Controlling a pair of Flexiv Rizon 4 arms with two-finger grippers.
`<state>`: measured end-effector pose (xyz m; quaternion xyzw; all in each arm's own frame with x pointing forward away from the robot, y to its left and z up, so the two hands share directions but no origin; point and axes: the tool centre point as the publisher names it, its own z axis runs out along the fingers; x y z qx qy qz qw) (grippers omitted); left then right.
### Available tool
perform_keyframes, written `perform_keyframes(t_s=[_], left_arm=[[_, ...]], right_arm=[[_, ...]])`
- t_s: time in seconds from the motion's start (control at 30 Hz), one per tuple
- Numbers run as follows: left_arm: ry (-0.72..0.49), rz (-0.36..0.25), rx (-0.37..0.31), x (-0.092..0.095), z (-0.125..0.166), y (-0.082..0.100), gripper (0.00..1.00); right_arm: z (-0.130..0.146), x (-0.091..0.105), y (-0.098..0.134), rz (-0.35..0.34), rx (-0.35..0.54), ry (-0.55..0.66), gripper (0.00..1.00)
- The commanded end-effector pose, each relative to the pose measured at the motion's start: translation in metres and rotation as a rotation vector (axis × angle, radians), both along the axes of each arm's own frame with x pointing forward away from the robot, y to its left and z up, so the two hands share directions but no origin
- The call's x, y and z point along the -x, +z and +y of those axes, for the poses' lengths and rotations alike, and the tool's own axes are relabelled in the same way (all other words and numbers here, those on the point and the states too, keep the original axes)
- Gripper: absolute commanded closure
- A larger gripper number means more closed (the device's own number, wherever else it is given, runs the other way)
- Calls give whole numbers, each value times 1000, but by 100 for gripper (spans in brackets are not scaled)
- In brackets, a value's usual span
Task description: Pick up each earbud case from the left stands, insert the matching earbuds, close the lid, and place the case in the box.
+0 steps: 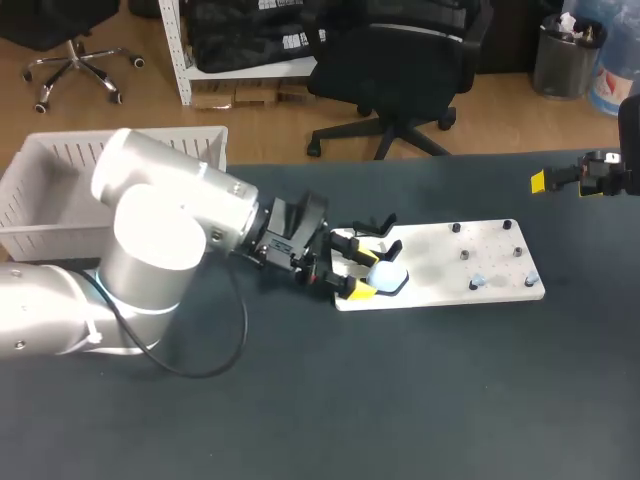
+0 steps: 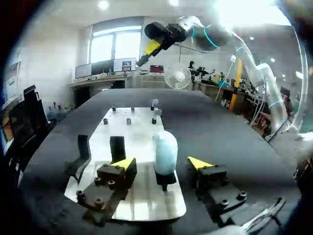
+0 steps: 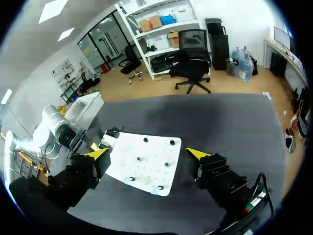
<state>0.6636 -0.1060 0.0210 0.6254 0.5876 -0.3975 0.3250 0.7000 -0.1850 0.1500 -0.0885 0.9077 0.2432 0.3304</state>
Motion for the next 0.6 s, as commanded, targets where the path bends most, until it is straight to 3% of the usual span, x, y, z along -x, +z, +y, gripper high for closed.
perform_keyframes(t_s=[0.03,0.6], left_arm=[[0,2,12,-1,-3,-4,36],[12,8,29,-2,-11,-2,36]], right_arm=[[0,0,0,0,0,0,0],[0,0,0,0,0,0,0]])
